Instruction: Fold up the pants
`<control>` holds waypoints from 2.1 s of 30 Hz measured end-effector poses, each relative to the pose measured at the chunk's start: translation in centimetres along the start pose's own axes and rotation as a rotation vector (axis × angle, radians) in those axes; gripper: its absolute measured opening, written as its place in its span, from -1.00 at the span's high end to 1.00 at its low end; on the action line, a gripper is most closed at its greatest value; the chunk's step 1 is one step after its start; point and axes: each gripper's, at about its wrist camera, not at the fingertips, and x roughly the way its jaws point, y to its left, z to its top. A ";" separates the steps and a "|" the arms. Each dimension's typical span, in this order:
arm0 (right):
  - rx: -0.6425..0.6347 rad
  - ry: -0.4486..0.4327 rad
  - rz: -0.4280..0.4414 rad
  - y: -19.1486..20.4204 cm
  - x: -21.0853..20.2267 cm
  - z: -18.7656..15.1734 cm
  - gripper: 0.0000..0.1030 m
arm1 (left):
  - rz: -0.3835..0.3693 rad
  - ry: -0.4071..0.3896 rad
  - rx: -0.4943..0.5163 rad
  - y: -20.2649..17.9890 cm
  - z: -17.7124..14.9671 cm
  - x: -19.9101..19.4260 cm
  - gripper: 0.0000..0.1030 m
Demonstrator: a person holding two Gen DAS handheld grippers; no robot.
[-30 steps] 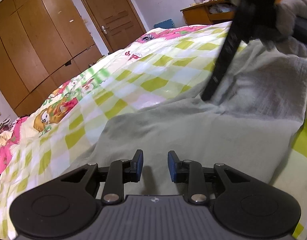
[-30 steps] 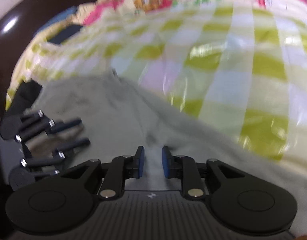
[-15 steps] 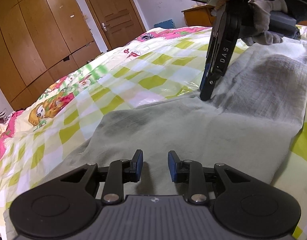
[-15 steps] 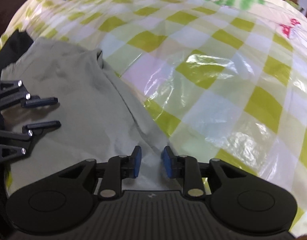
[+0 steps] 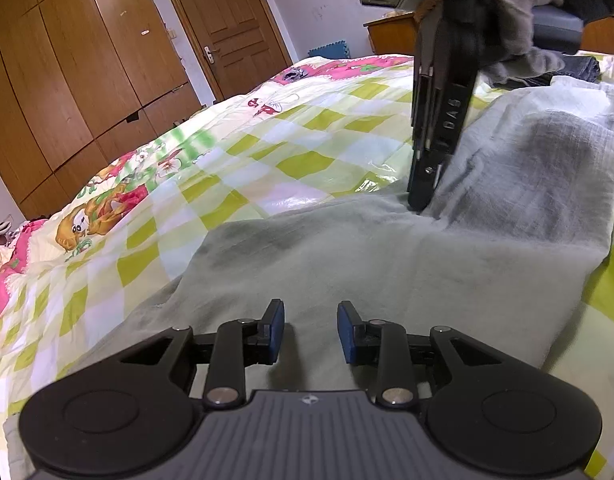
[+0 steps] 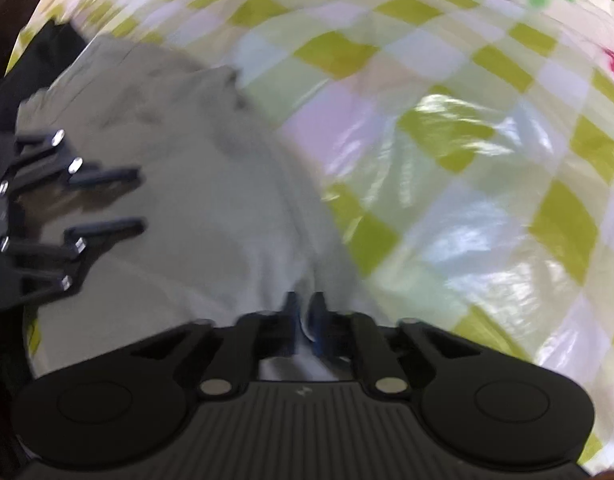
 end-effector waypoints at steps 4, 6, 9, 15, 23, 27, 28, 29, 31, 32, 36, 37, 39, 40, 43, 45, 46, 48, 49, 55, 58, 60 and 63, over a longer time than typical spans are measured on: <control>0.080 -0.098 -0.041 -0.3 -2.9 -0.1 0.94 | 0.001 -0.003 0.000 0.0 0.0 -0.1 0.15; 0.111 -0.155 -0.056 -0.7 -4.4 -0.2 0.94 | 0.003 -0.006 0.000 0.0 0.0 -0.1 0.14; 0.145 -0.171 -0.076 -1.3 -3.7 -0.2 0.90 | 0.005 -0.004 0.006 -0.3 0.0 0.0 0.14; 0.282 -0.183 -0.208 -2.5 -2.2 -2.4 0.77 | 0.030 0.008 0.080 -1.0 0.1 -0.4 0.12; 0.429 -0.332 -0.179 2.5 -7.2 -11.7 0.68 | 0.006 -0.019 0.109 -2.1 1.5 -2.3 0.11; 0.626 -0.374 -0.244 1.3 -5.7 -16.7 0.80 | -0.041 0.022 0.189 -4.7 1.8 -1.7 0.01; 0.673 -0.415 -0.242 1.0 -6.2 -17.6 0.80 | -0.027 0.035 0.220 -5.3 1.7 -1.4 0.01; 0.725 -0.465 -0.256 0.9 -7.2 -18.7 0.77 | -0.018 0.041 0.242 -5.6 1.8 -1.4 0.01; 0.766 -0.547 -0.288 1.3 -9.3 -20.6 0.66 | -0.010 0.055 0.252 -5.8 2.5 -1.7 0.01; 0.779 -0.577 -0.302 1.5 -10.2 -21.7 0.62 | -0.013 0.058 0.249 -5.8 2.8 -2.0 0.01; 0.960 -0.650 -0.340 1.9 -12.7 -27.3 0.46 | -0.009 0.060 0.290 -7.0 4.1 -2.4 0.01; 1.023 -0.684 -0.321 1.9 -13.1 -29.1 0.46 | -0.015 0.064 0.296 -7.4 4.3 -2.3 0.01; 1.138 -0.741 -0.277 1.9 -13.3 -32.2 0.45 | -0.033 0.071 0.304 -8.1 4.8 -2.2 0.01; 1.177 -0.756 -0.260 1.9 -13.1 -33.4 0.45 | -0.037 0.072 0.318 -8.6 5.0 -2.2 0.01; 1.324 -0.829 -0.195 1.2 -12.0 -36.3 0.44 | -0.037 0.071 0.355 -9.6 5.5 -2.3 0.01; 1.390 -0.901 -0.177 0.7 -11.4 -37.8 0.42 | -0.034 0.073 0.365 -9.9 6.0 -2.3 0.01; 1.423 -0.938 -0.166 0.3 -11.1 -38.4 0.40 | -0.032 0.074 0.367 -10.0 6.1 -2.3 0.01; 1.479 -1.016 -0.131 -0.9 -10.2 -39.0 0.35 | -0.032 0.081 0.369 -10.2 6.3 -2.4 0.01; 1.488 -1.036 -0.123 -1.3 -9.9 -39.0 0.34 | -0.031 0.085 0.375 -10.4 6.3 -2.4 0.01; 1.534 -1.072 -0.164 -3.3 -8.7 -38.5 0.37 | -0.045 0.092 0.407 -11.5 6.5 -2.3 0.01; 1.513 -1.079 -0.164 -2.6 -9.1 -38.4 0.29 | -0.048 0.091 0.417 -11.8 6.6 -2.3 0.01; 1.497 -1.103 -0.167 -2.2 -9.3 -38.3 0.22 | -0.059 0.092 0.407 -11.9 6.6 -2.2 0.01; 1.472 -1.152 -0.193 -2.7 -9.3 -37.3 0.22 | -0.061 0.094 0.422 -12.4 6.6 -1.9 0.01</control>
